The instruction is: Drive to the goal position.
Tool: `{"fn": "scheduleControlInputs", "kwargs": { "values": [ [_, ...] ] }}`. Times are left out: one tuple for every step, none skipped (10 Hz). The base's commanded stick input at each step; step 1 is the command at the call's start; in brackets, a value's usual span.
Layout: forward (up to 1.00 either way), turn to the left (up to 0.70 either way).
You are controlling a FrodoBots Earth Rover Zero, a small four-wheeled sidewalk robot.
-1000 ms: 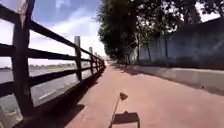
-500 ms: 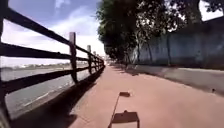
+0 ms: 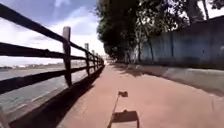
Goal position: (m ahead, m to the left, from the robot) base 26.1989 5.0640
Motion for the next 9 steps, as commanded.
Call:
{"fn": "scheduleControlInputs", "kwargs": {
  "values": [
    [0.7, -0.08],
    [0.7, -0.08],
    [0.7, -0.08],
    [0.7, -0.08],
    [0.7, -0.08],
    [0.7, -0.08],
    [0.7, -0.08],
    [0.7, -0.08],
    [0.7, -0.08]
  ]
}}
